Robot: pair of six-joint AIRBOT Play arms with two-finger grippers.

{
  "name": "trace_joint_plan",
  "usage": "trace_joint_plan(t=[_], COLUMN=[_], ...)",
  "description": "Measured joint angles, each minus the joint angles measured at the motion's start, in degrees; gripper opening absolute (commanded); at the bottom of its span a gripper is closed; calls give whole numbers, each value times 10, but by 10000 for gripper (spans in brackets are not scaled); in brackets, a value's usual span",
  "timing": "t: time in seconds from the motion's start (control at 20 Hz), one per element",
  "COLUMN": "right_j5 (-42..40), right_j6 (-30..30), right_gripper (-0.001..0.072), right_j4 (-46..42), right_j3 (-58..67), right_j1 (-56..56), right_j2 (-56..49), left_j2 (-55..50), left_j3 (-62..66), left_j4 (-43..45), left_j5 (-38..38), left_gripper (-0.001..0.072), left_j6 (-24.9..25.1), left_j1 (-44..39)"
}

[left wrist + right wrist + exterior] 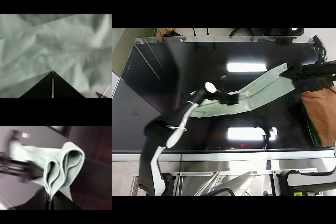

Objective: Fold the shirts.

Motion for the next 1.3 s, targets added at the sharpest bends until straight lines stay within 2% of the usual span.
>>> trace_joint_plan(t=[0.2,0.4,0.65,0.9,0.95,1.05,1.15,1.3], right_j5=[22,33,22,-91,-130,-215,-309,-384], right_j6=[14,19,28,36,36,38,38,40], right_gripper=[17,17,17,18,46,499,501,501], right_j4=[2,2,15,25,27,22,14,7], right_j3=[10,13,13,13,14,14,14,14], right_j1=[0,2,34,190,236,323,405,468], right_j2=[34,34,16,-39,-60,-108,-173,-236], left_j2=[-73,-66,73,252,281,335,380,433], left_j3=[98,143,125,59,43,0,-51,-132], left_j4=[0,2,-25,-138,-150,-167,-177,-184], left_j5=[27,-24,-151,-260,-275,-297,-306,-314], left_gripper=[12,11,11,12,12,11,12,12], left_j6=[-40,-49,18,96,108,128,145,169], left_j1=[-57,-40,71,208,228,262,283,296])
